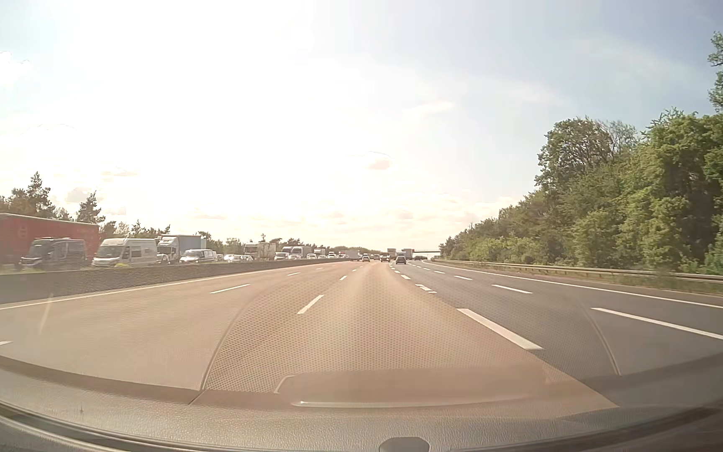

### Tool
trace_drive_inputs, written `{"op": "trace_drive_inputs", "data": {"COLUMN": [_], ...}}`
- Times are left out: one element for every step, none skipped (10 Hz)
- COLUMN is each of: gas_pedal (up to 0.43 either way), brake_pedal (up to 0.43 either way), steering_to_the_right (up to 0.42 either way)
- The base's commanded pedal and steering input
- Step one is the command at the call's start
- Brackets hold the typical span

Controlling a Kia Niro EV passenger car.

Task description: Follow the waypoints while adhering to traffic rules and regulations

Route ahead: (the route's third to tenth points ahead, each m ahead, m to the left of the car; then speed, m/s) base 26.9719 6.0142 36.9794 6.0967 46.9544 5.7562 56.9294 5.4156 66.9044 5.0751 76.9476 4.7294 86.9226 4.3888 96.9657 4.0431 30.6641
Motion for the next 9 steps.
{"op": "trace_drive_inputs", "data": {"gas_pedal": [0.421, 0.429, 0.429, 0.429, 0.429, 0.429, 0.429, 0.429, 0.429], "brake_pedal": [0.0, 0.0, 0.0, 0.0, 0.0, 0.0, 0.0, 0.0, 0.0], "steering_to_the_right": [0.0, 0.0, -0.001, -0.001, -0.001, -0.001, 0.0, 0.002, 0.002]}}
